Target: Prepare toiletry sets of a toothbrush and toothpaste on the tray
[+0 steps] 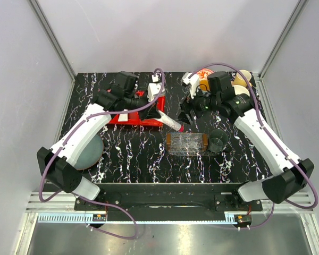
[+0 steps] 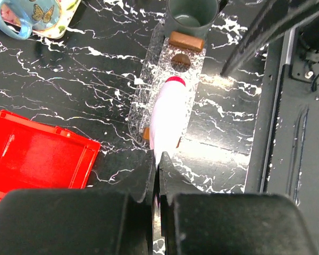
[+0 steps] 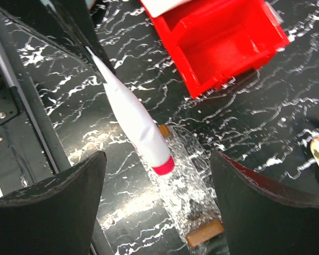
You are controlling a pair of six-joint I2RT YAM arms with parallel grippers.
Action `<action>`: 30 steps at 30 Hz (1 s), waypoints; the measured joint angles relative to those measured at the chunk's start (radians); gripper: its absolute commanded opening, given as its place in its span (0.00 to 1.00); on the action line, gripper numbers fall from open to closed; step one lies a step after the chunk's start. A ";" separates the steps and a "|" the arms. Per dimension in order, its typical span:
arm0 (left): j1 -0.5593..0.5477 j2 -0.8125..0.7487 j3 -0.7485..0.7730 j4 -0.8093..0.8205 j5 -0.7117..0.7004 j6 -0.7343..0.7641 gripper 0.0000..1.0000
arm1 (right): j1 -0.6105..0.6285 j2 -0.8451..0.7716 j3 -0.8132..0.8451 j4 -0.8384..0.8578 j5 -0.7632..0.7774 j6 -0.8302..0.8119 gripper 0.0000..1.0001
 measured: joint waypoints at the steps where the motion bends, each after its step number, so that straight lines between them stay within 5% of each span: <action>1: -0.010 0.005 0.006 -0.010 -0.015 0.012 0.00 | -0.004 -0.014 -0.009 -0.003 0.014 -0.003 0.84; 17: -0.067 0.016 0.112 -0.091 -0.084 0.067 0.00 | -0.032 -0.047 -0.212 -0.011 -0.067 -0.068 0.85; 30: -0.070 0.016 0.117 -0.127 -0.025 0.060 0.00 | -0.032 0.023 -0.196 0.045 -0.146 -0.097 0.83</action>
